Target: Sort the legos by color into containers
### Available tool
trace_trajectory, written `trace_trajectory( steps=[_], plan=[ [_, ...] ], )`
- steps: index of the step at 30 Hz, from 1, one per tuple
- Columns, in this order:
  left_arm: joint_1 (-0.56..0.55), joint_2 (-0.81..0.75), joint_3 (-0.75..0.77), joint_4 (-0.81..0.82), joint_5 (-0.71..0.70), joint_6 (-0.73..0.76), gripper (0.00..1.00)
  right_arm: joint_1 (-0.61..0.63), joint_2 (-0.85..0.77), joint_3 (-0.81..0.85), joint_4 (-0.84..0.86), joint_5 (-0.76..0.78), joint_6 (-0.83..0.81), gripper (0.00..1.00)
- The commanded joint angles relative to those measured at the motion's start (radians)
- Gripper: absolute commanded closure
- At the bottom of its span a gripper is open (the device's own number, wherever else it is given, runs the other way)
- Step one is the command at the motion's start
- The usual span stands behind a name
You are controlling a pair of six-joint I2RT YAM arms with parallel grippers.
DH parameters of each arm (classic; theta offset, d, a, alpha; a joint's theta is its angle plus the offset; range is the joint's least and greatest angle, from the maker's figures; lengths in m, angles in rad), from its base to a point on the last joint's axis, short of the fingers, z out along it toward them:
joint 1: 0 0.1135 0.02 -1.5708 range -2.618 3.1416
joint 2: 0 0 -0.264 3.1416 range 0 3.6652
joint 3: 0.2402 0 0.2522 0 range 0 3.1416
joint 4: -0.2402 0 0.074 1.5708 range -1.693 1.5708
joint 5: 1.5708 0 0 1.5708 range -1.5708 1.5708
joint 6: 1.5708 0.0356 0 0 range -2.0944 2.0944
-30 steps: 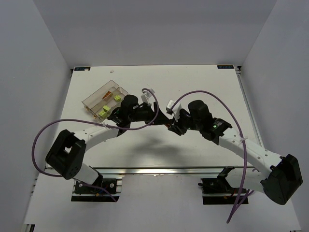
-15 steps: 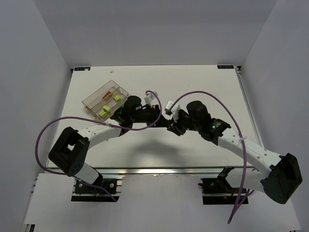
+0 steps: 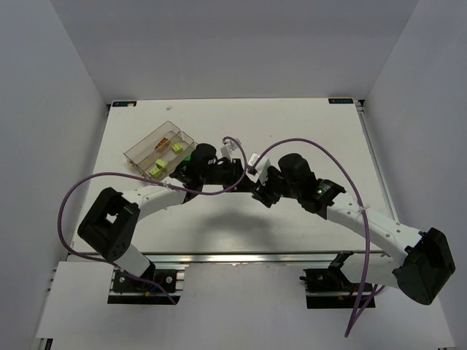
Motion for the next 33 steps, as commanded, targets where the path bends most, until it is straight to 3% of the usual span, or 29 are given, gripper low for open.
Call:
trace_trajectory(
  steps=[1, 3, 6, 13, 14, 16, 17, 18, 19, 25, 33],
  plan=[
    [-0.007, -0.011, 0.037, -0.055, -0.007, 0.081, 1.00, 0.006, -0.004, 0.006, 0.055, 0.034, 0.000, 0.41],
    [-0.005, -0.018, 0.054, -0.092, -0.037, 0.111, 1.00, 0.006, -0.006, 0.009, 0.044, 0.047, 0.002, 0.33],
    [0.010, -0.039, 0.076, -0.169, -0.126, 0.179, 1.00, 0.006, -0.012, 0.023, 0.024, 0.057, 0.003, 0.29],
    [0.168, -0.116, 0.152, -0.379, -0.416, 0.318, 1.00, 0.006, -0.056, 0.037, -0.014, 0.064, 0.005, 0.30],
    [0.188, -0.125, 0.168, -0.401, -0.457, 0.347, 1.00, 0.006, -0.063, 0.037, -0.016, 0.052, 0.005, 0.32],
    [0.220, -0.125, 0.227, -0.475, -0.611, 0.412, 1.00, 0.006, -0.083, 0.038, -0.026, 0.034, 0.008, 0.50],
    [0.226, -0.119, 0.253, -0.502, -0.676, 0.433, 1.00, 0.006, -0.087, 0.040, -0.032, 0.023, 0.010, 0.63],
    [0.233, -0.102, 0.280, -0.529, -0.797, 0.452, 1.00, 0.006, -0.096, 0.046, -0.037, 0.003, 0.013, 0.92],
    [0.246, -0.088, 0.337, -0.581, -0.847, 0.481, 1.00, 0.006, -0.101, 0.048, -0.042, -0.005, 0.016, 1.00],
    [0.294, 0.033, 0.514, -0.682, -1.170, 0.570, 1.00, 0.010, -0.118, 0.048, -0.048, -0.031, 0.022, 1.00],
    [0.401, 0.177, 0.617, -0.652, -1.277, 0.641, 1.00, 0.010, -0.118, 0.043, -0.046, -0.025, 0.020, 1.00]
  ],
)
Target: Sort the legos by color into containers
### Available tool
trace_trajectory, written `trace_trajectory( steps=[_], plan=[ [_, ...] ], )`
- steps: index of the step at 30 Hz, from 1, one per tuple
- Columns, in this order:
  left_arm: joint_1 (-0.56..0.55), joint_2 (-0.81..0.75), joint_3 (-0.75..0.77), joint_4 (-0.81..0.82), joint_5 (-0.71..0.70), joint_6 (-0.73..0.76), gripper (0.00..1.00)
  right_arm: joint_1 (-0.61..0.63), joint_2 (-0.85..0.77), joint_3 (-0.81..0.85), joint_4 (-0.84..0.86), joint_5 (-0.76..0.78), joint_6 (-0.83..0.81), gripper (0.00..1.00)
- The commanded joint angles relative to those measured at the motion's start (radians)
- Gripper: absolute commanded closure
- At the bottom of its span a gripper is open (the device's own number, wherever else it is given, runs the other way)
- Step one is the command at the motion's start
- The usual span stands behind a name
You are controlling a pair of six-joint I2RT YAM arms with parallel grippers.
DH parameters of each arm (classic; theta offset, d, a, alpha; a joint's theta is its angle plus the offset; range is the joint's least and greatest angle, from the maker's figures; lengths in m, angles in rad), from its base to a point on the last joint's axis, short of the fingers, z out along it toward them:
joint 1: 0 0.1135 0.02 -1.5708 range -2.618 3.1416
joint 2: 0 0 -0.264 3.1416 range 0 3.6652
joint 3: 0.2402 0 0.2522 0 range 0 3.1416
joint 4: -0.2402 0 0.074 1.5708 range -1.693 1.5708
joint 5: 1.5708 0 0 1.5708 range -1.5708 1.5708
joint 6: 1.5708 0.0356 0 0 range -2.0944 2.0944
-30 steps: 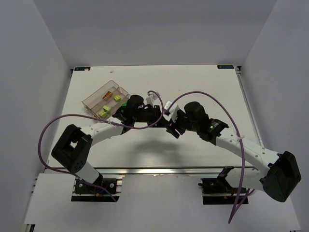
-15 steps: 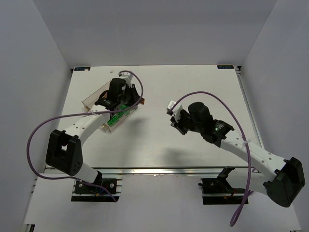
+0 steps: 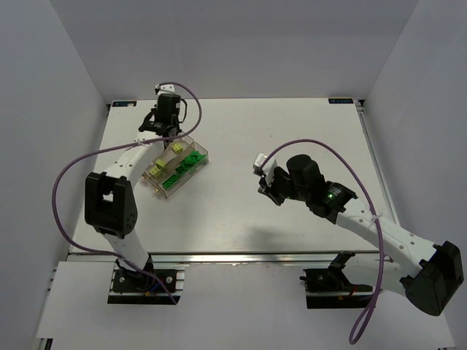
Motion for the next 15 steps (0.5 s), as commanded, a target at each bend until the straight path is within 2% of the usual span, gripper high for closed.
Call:
trace_trajectory(
  steps=[1, 15],
  plan=[
    [0.055, 0.055, 0.052, -0.023, -0.100, 0.066, 1.00, 0.008, -0.018, 0.039, 0.006, -0.015, 0.007, 1.00],
    [0.155, 0.251, 0.204, -0.055, -0.077, 0.137, 1.00, 0.008, 0.002, 0.039, 0.008, 0.002, 0.001, 1.00]
  ],
)
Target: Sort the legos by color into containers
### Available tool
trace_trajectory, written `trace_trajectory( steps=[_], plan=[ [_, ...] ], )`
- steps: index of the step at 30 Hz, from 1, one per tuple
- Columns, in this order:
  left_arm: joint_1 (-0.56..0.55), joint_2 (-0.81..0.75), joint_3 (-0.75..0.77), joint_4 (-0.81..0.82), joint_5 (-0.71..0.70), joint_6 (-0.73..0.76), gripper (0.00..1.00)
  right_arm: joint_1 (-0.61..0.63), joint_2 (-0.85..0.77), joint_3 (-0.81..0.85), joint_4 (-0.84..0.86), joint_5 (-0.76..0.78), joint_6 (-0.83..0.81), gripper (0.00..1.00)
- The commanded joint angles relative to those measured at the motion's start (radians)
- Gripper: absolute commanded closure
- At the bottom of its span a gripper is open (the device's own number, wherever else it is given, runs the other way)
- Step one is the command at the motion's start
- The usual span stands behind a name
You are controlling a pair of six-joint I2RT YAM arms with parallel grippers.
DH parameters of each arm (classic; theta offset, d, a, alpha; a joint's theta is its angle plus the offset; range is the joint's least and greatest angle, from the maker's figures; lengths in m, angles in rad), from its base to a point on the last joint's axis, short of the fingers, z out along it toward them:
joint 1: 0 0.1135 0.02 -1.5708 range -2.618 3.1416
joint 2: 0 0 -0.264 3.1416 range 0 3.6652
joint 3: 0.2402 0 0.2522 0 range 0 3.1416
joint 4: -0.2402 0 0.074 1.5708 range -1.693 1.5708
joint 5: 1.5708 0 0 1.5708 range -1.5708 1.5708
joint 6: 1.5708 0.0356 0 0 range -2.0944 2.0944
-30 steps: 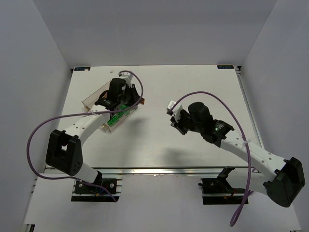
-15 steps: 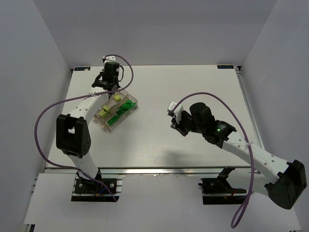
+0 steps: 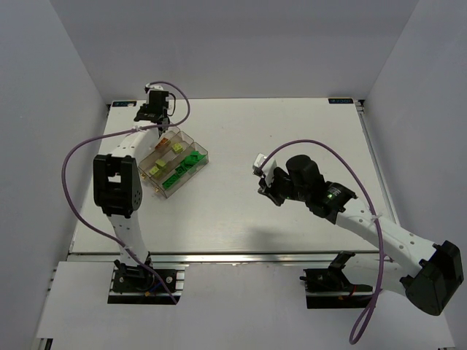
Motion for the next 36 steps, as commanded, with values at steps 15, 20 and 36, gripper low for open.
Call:
trace_trajectory(
  steps=[15, 20, 36],
  plan=[
    [0.051, 0.071, 0.068, -0.058, 0.054, -0.030, 0.53, 0.004, 0.004, 0.039, 0.017, 0.015, -0.003, 1.00],
    [0.057, 0.049, 0.096, -0.092, 0.113, -0.079, 0.32, 0.004, 0.002, 0.039, 0.019, 0.016, -0.005, 0.99],
    [0.060, -0.544, -0.520, 0.407, 0.819, -0.424, 0.02, -0.027, 0.021, 0.045, 0.028, 0.007, 0.047, 0.38]
  ],
)
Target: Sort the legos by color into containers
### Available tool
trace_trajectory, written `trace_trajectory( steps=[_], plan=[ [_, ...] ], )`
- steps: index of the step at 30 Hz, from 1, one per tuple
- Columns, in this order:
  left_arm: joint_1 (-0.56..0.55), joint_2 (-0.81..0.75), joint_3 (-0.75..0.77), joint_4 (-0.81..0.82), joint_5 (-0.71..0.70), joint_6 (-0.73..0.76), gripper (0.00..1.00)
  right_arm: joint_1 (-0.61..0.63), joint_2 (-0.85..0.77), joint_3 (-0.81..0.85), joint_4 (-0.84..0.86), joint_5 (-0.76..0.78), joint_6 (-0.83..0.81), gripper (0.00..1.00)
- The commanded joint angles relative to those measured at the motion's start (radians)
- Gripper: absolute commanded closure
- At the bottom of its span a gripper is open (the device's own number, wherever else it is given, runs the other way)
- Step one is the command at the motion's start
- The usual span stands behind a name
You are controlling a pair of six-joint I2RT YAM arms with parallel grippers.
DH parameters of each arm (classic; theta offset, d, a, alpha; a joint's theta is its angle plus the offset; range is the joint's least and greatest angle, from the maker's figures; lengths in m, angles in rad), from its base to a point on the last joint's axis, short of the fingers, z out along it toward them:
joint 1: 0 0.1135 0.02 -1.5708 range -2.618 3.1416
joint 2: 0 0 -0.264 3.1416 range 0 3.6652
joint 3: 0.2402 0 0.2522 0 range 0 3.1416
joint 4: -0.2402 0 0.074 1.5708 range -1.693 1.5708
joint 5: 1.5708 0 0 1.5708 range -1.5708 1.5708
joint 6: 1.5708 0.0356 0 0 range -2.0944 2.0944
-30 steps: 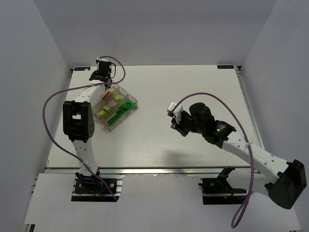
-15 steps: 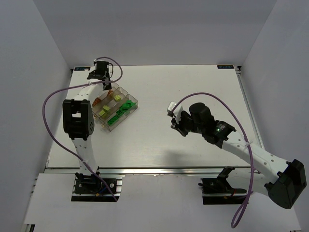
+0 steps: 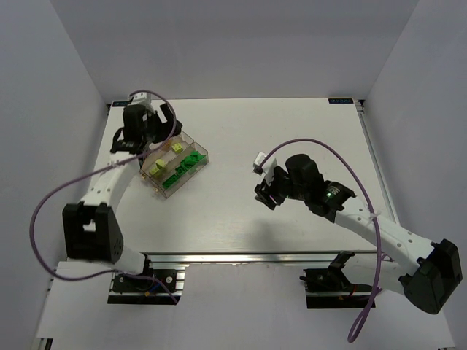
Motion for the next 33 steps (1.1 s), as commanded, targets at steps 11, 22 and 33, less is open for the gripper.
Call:
trace_trajectory(
  steps=[11, 22, 33],
  plan=[
    [-0.011, -0.494, -0.437, 0.463, 0.361, -0.252, 0.02, -0.035, -0.178, -0.049, 0.252, 0.255, 0.114, 0.11],
    [-0.034, -0.485, -0.431, 0.509, 0.476, -0.303, 0.02, -0.035, -0.178, -0.081, 0.308, 0.293, 0.196, 0.11],
    [-0.034, -0.462, -0.428, 0.506, 0.488, -0.306, 0.02, -0.033, -0.210, -0.113, 0.368, 0.349, 0.217, 0.11]
  ],
)
